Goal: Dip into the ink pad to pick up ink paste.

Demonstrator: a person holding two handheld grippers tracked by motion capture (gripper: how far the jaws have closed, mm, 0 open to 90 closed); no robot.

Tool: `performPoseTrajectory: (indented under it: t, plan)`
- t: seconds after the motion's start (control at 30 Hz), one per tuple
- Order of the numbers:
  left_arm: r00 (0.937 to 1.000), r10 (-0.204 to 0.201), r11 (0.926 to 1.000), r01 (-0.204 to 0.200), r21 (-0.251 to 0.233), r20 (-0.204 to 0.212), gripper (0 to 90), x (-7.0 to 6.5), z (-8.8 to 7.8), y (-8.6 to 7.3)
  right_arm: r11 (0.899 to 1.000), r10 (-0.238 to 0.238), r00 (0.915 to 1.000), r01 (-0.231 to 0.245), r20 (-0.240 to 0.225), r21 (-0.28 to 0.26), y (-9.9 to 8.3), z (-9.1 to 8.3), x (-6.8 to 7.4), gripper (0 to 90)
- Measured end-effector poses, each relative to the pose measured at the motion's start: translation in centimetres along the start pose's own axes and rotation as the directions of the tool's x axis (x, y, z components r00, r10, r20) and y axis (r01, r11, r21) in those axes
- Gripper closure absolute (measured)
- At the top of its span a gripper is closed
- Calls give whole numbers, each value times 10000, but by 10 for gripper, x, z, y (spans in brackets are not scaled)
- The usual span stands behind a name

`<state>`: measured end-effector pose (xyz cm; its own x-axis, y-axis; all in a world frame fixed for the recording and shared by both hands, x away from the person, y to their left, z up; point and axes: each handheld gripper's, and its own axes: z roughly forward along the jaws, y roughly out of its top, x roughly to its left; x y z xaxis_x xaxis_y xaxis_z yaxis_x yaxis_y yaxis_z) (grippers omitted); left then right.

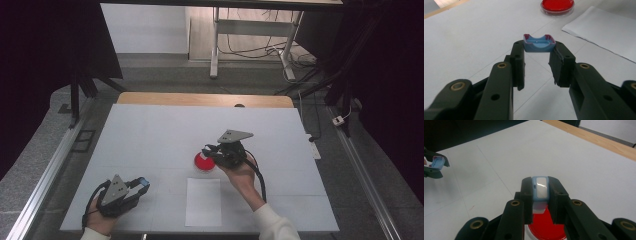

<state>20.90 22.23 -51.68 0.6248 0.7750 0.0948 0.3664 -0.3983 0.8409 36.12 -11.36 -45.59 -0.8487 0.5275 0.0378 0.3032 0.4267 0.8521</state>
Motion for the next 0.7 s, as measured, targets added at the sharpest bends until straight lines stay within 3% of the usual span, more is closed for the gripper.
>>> performPoseTrajectory:
  t: [0.43, 0.5, 0.7]
  plan:
    - [10000, -18, 10000, 18, 4, -7, 657, 0, 0, 0, 9966, -283, 9989, 253, 373, 787, -5, 18, -6, 754]
    - [10000, -15, 10000, 15, -6, -6, 657, 0, 0, 0, 9939, -493, 9974, 438, 527, 1012, -5, 21, -8, 755]
    - [10000, -20, 10000, 20, 16, -31, 657, 0, 1, 0, 9878, -458, 9984, 402, 333, 1507, -7, 32, -11, 755]
